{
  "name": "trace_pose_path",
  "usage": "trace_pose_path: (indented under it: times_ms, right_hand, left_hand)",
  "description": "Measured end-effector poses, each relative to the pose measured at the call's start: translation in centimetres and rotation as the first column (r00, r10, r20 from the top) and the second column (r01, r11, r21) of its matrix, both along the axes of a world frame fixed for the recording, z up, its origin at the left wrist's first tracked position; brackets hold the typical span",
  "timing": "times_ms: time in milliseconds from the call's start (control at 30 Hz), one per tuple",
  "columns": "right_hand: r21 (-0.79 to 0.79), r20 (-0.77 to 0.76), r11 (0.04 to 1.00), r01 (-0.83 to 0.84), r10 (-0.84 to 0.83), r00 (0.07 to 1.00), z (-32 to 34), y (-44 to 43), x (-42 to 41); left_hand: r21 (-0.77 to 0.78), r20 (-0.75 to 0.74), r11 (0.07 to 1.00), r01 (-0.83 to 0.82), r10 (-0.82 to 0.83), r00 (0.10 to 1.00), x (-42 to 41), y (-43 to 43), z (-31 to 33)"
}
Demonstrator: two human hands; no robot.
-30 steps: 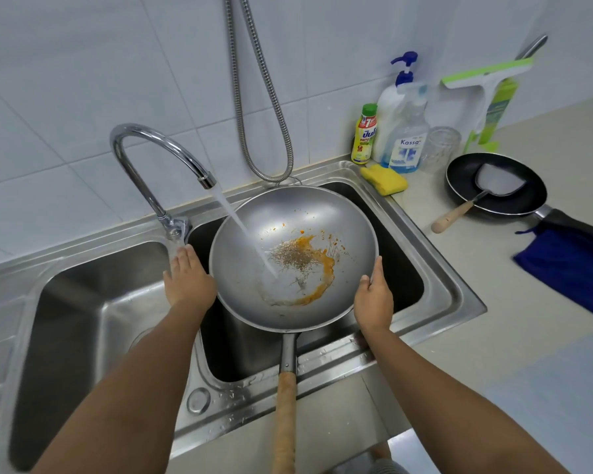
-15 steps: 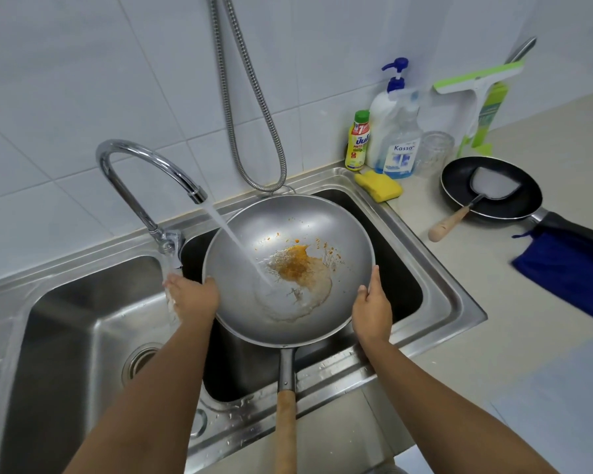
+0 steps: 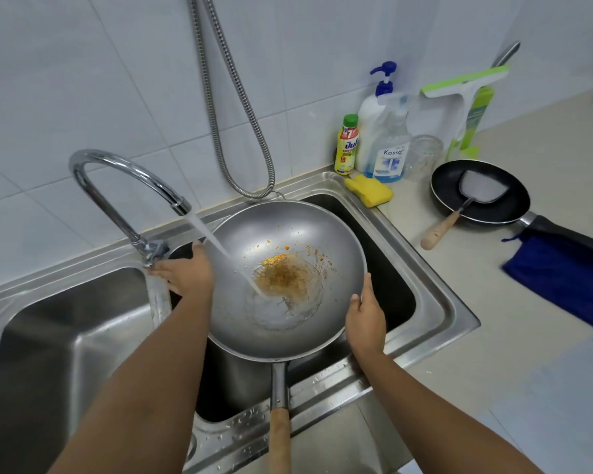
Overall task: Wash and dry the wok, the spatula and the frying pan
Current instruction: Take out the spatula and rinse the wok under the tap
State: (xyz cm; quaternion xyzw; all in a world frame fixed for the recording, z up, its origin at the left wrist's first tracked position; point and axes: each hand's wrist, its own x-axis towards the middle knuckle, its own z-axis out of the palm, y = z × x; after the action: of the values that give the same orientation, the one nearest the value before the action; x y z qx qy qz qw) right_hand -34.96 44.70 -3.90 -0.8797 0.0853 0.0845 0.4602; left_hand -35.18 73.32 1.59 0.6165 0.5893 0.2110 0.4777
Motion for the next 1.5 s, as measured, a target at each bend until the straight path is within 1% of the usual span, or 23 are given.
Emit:
trace_pose_path:
  times_ms: [167,300,400,500,533,600,667,733,800,867,933,967,1000,1067,1100,1133,1200,1267,1367,1433,1500]
  right_hand:
    - [-0.009,-0.001,1.000,0.005,-0.005,1.000,0.1,0.0,0.0]
    - [-0.017,-0.014,1.000,0.009,-0.010,1.000,0.0,0.0,0.1]
    - [-0.018,-0.024,1.000,0.015,-0.016,1.000,-0.1,0.1,0.1]
    - [-0.018,-0.017,1.000,0.011,-0.012,1.000,-0.2,0.1,0.2]
    - [-0.022,-0.014,1.000,0.005,-0.005,1.000,0.0,0.1,0.1]
    - [-0.030,-0.004,0.999,-0.012,0.012,1.000,0.3,0.0,-0.1]
    - [-0.032,0.005,0.999,-0.031,0.031,1.000,0.6,0.0,-0.3]
    - [-0.020,0.004,0.999,-0.049,0.049,0.999,0.8,0.0,-0.5]
    - [-0.002,-0.008,0.998,-0.060,0.060,0.998,0.9,0.0,-0.6]
    - [0.019,-0.019,0.998,-0.062,0.063,0.998,1.2,0.0,-0.7]
    - [0.024,-0.035,0.997,-0.071,0.072,0.997,1.6,-0.1,-0.9]
    - [-0.005,-0.041,0.996,-0.090,0.090,0.995,1.8,-0.1,-0.8]
    - [-0.075,-0.050,0.990,-0.123,0.120,0.992,1.9,0.0,-0.7]
    - [-0.285,-0.068,0.934,-0.216,0.205,0.976,2.5,0.3,-0.3]
    - [-0.359,-0.070,0.896,-0.261,0.253,0.965,3.1,0.7,0.1]
    - [-0.391,-0.068,0.871,-0.296,0.294,0.953,3.9,1.2,0.6]
    - [-0.379,-0.051,0.855,-0.355,0.364,0.930,5.8,2.4,2.3]
    - [-0.369,-0.002,0.838,-0.403,0.433,0.902,7.9,3.5,4.8]
    - [-0.415,0.039,0.811,-0.412,0.468,0.883,10.7,5.2,9.6]
    - [-0.466,0.025,0.786,-0.406,0.471,0.882,11.8,5.9,13.1]
    - [-0.522,-0.022,0.741,-0.422,0.483,0.875,12.0,6.2,16.4]
  left_hand:
    - [0.056,0.033,0.998,0.017,-0.019,0.999,2.0,1.6,2.0]
    - [0.065,0.056,0.994,0.093,-0.097,0.994,2.7,3.0,1.9]
    - [0.102,0.006,0.977,0.189,-0.191,0.982,2.0,4.0,2.1]
    - [0.122,-0.009,0.968,0.218,-0.218,0.976,0.4,4.6,2.2]
    - [0.136,-0.013,0.968,0.211,-0.211,0.977,-0.5,3.9,2.0]
    - [0.133,-0.025,0.983,0.129,-0.127,0.992,-2.9,0.9,0.6]
    - [0.055,-0.010,0.999,0.001,0.000,1.000,-5.6,-4.2,-1.0]
    - [-0.067,0.004,0.994,-0.081,0.081,0.997,-8.0,-9.5,-2.1]
    - [-0.216,0.031,0.968,-0.127,0.137,0.990,-9.4,-13.1,-3.0]
    - [-0.354,0.031,0.919,-0.171,0.195,0.980,-9.9,-14.5,-3.7]
    - [-0.426,0.014,0.894,-0.138,0.159,0.987,-10.0,-14.4,-3.7]
    - [-0.431,0.005,0.895,-0.117,0.132,0.991,-10.0,-14.3,-3.7]
    - [-0.423,-0.011,0.898,-0.119,0.126,0.992,-10.0,-14.2,-3.5]
    - [-0.361,-0.046,0.925,-0.119,0.109,0.993,-9.8,-14.4,-3.4]
    - [-0.322,-0.047,0.941,-0.109,0.099,0.994,-9.7,-14.6,-3.3]
    - [-0.299,-0.046,0.949,-0.101,0.091,0.995,-9.7,-15.0,-3.1]
    - [-0.290,-0.040,0.950,-0.113,0.105,0.994,-9.6,-15.2,-2.6]
    - [-0.304,-0.046,0.942,-0.141,0.134,0.990,-9.7,-15.2,-2.1]
    - [-0.275,-0.031,0.951,-0.145,0.142,0.989,-9.5,-15.1,-2.5]
    - [-0.258,-0.038,0.955,-0.148,0.143,0.989,-9.4,-15.2,-2.9]
    - [-0.238,-0.042,0.959,-0.156,0.150,0.988,-9.3,-15.3,-3.2]
